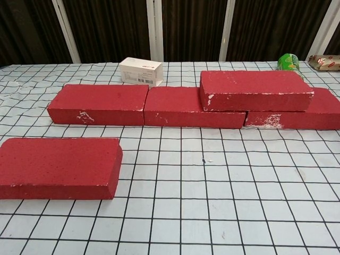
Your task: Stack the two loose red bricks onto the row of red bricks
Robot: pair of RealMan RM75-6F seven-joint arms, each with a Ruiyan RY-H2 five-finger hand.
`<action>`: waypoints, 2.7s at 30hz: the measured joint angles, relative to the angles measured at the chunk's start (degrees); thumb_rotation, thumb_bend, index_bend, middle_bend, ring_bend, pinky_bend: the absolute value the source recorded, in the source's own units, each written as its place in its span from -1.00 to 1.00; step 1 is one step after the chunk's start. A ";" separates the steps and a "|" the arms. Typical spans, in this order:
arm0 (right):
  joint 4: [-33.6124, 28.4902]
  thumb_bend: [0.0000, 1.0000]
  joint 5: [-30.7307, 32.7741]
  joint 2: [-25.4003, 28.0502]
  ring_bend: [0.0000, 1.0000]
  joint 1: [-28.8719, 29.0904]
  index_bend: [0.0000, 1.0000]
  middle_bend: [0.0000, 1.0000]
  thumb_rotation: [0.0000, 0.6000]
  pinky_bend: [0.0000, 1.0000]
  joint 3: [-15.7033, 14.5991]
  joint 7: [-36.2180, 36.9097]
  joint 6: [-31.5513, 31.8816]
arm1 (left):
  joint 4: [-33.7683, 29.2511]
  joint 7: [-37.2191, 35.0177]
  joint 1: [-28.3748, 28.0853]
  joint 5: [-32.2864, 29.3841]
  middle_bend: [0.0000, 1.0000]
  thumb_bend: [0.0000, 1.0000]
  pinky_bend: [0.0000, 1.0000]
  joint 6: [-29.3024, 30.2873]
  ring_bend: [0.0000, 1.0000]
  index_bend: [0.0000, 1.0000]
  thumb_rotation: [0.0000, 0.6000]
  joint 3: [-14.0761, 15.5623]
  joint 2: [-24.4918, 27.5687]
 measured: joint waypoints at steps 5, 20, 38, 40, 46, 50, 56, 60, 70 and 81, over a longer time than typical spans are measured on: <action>-0.81 -0.69 0.12 0.88 -1.00 -0.84 -1.00 -1.00 1.00 -1.00 1.08 0.74 -2.00 | -5.63 11.89 -4.95 -9.72 -1.00 -1.00 -0.93 -4.33 -1.00 -1.00 1.00 -1.07 1.90; -1.71 -0.69 0.84 0.96 -1.00 -2.89 -1.00 -1.00 1.00 -1.00 4.68 0.38 -6.13 | -3.31 25.29 -15.38 -29.57 -1.00 -1.00 -0.95 -4.82 -1.00 -1.00 1.00 0.49 -7.58; -2.18 -0.69 1.87 1.20 -1.00 -4.63 -1.00 -1.00 1.00 -1.00 7.56 -0.37 -8.88 | 1.51 26.70 -19.11 -31.50 -1.00 -1.00 -0.95 -3.07 -1.00 -1.00 1.00 3.25 -13.84; -2.21 -0.69 1.90 1.15 -1.00 -4.79 -1.00 -1.00 1.00 -1.00 7.79 -0.53 -8.99 | 1.67 26.33 -19.42 -31.48 -1.00 -1.00 -0.95 -3.40 -1.00 -1.00 1.00 3.51 -14.16; -2.42 -0.69 1.91 1.13 -1.00 -5.32 -1.00 -1.00 1.00 -1.00 8.39 -0.86 -9.21 | 2.53 26.31 -20.30 -31.41 -1.00 -1.00 -0.90 -3.13 -1.00 -1.00 1.00 3.75 -15.18; -2.56 -0.69 1.72 1.37 -1.00 -5.75 -1.00 -1.00 1.00 -1.00 8.72 -0.73 -9.25 | 3.18 26.77 -20.73 -30.81 -1.00 -1.00 -0.87 -2.12 -1.00 -1.00 1.00 3.93 -16.28; -2.49 -0.69 1.92 1.58 -1.00 -6.02 -1.00 -1.00 1.00 -1.00 9.22 -0.57 -9.98 | 3.91 27.96 -21.70 -31.93 -1.00 -1.00 -0.83 -1.20 -1.00 -1.00 1.00 3.82 -17.86; -2.43 -0.69 2.01 1.70 -1.00 -6.21 -1.00 -1.00 1.00 -1.00 9.50 -0.53 -10.25 | 4.11 28.42 -22.04 -32.74 -1.00 -1.00 -0.81 -0.72 -1.00 -1.00 1.00 3.78 -18.39; -2.46 -0.69 1.94 2.01 -1.00 -6.53 -1.00 -1.00 1.00 -1.00 9.95 -0.41 -11.24 | 4.85 30.53 -23.32 -37.03 -0.92 -1.00 -0.74 0.93 -1.00 -0.99 1.00 3.35 -19.88; -2.76 -0.69 2.26 2.23 -1.00 -6.87 -1.00 -1.00 1.00 -1.00 10.42 -0.70 -12.01 | 4.90 30.68 -24.72 -39.11 -0.66 -1.00 -0.70 1.41 -0.91 -0.82 1.00 2.96 -20.40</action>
